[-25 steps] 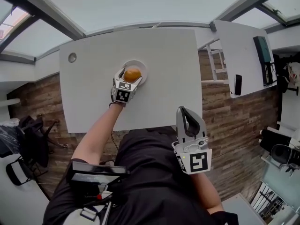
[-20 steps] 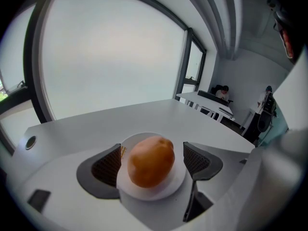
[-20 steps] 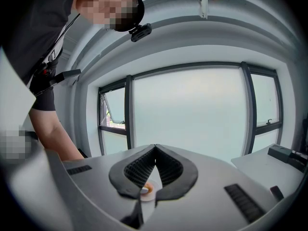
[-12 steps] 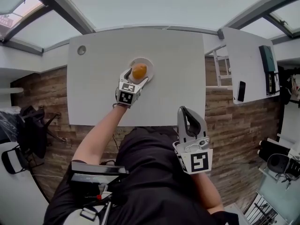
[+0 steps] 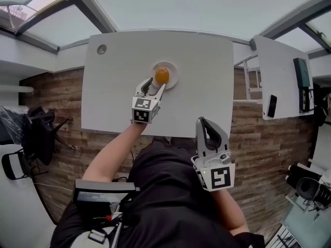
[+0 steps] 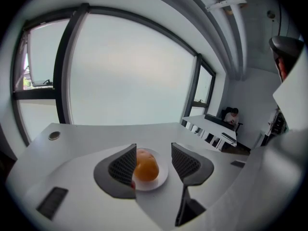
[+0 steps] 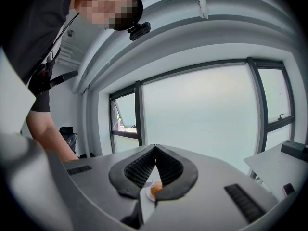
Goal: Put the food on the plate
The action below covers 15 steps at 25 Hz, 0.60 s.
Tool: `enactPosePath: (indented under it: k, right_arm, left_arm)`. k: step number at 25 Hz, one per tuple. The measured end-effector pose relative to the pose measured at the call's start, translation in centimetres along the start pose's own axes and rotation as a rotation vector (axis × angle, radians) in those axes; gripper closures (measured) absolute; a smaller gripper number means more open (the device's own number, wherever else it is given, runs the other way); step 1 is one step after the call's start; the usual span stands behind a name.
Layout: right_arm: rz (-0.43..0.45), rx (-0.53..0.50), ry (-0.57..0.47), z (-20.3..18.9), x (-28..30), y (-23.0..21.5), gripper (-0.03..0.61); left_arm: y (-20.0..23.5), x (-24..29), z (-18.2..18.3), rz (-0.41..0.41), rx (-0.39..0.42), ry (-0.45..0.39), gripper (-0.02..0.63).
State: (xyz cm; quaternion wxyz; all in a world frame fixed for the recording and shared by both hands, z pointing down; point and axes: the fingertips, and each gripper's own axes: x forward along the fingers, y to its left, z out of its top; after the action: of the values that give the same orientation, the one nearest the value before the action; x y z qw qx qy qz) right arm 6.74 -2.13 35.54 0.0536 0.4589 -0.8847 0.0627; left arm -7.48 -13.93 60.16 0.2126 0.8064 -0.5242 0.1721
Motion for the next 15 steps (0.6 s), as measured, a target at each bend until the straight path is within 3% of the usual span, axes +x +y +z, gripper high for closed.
enactPosePath:
  k: [3, 8, 12, 15]
  right_arm:
    - [0.021, 0.005, -0.007, -0.1, 0.0, 0.4, 0.572]
    - [0.028, 0.008, -0.011, -0.1, -0.2, 0.3, 0.572]
    - [0.027, 0.004, -0.016, 0.1, 0.0, 0.3, 0.572]
    - [0.039, 0.014, -0.032, 0.3, 0.3, 0.4, 0.572]
  left_arm:
    - [0.2, -1.6, 1.5, 0.018, -0.016, -0.030, 0.409]
    - [-1.6, -3.3, 3.6, -0.024, 0.006, -0.070, 0.475]
    - [-4.1, -5.6, 6.2, -0.060, 0.058, -0.165, 0.562]
    - [-5.9, -7.4, 7.8, -0.063, 0.074, -0.209, 0.573]
